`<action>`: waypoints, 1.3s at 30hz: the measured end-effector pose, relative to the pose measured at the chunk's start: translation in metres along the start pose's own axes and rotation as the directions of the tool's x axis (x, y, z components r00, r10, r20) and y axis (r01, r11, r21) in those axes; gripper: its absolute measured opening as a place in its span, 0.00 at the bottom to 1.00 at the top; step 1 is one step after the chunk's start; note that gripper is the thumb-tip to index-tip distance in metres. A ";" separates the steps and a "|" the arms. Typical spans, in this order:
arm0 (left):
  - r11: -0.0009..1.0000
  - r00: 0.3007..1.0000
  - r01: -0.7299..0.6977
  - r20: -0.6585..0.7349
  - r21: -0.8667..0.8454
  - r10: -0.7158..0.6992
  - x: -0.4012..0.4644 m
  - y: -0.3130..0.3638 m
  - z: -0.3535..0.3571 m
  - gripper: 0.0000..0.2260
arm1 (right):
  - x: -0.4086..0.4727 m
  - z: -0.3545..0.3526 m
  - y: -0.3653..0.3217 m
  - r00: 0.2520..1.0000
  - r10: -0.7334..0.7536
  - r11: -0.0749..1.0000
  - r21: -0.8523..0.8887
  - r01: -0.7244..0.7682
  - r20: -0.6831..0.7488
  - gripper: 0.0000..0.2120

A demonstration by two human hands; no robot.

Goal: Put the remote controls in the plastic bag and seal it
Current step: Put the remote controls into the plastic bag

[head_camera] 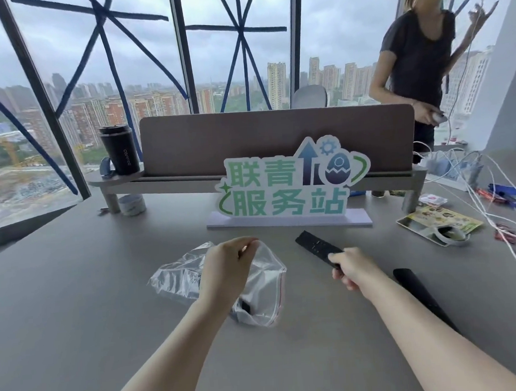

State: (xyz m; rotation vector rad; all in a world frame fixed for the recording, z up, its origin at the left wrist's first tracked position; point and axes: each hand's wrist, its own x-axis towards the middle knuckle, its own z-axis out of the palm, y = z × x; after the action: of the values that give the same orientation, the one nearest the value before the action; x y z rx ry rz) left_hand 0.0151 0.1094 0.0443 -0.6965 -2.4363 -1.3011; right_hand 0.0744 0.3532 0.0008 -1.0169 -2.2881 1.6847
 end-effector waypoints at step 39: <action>0.997 0.996 -0.011 0.087 0.074 0.005 -0.040 0.020 0.027 0.10 | -0.136 -0.063 0.044 0.979 0.018 0.994 -0.110 0.005 0.203 0.11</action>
State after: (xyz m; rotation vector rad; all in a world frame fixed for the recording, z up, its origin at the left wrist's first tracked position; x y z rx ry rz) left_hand 0.0584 0.1308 0.0245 -0.7572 -2.5332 -1.1941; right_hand 0.2276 0.3319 0.0232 -0.9100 -2.5332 1.7578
